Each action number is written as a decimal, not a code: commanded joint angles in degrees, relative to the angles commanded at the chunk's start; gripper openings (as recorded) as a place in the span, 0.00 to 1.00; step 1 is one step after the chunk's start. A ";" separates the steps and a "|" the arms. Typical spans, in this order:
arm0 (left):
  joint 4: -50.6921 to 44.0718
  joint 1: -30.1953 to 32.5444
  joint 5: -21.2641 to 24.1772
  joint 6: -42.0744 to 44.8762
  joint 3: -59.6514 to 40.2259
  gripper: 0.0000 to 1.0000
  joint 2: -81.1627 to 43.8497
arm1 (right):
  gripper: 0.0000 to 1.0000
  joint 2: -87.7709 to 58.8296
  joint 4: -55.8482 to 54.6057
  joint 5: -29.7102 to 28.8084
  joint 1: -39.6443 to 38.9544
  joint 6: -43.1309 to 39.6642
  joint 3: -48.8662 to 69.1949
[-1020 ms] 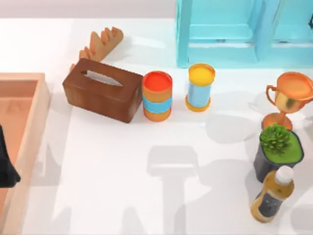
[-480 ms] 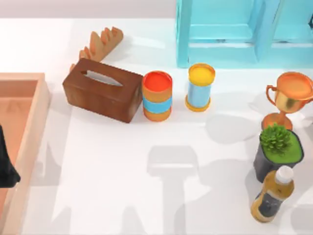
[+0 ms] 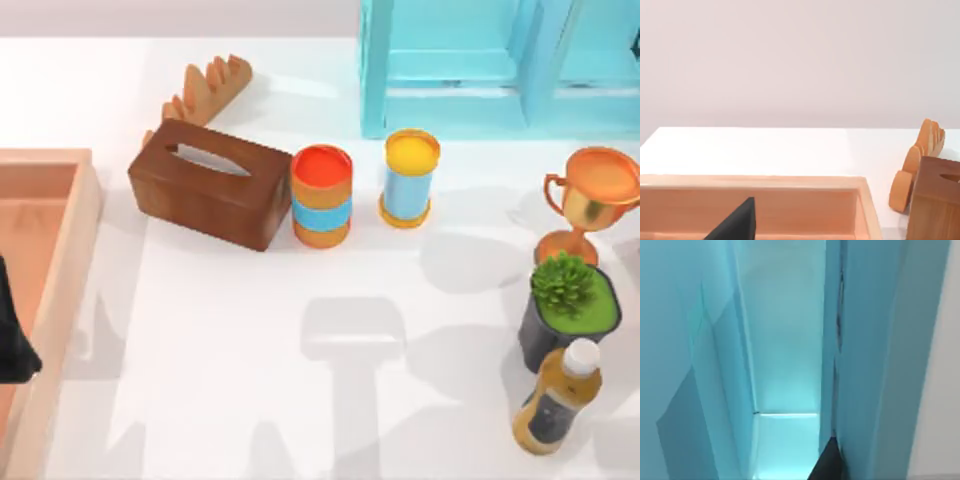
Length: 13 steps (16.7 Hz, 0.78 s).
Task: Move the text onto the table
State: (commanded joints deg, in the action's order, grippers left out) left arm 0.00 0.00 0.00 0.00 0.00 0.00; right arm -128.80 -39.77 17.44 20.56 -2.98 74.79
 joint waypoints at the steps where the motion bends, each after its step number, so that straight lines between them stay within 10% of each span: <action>1: 0.00 0.00 0.00 0.00 0.00 1.00 0.00 | 0.00 3.08 2.09 1.04 0.39 -0.10 -1.60; 13: 0.00 0.00 0.00 0.00 0.00 1.00 0.00 | 0.00 50.22 28.00 11.20 10.69 -2.13 -20.38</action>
State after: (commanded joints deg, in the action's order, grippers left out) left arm 0.00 0.00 0.00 0.00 0.00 0.00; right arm -78.57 -11.77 28.64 31.25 -5.11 54.41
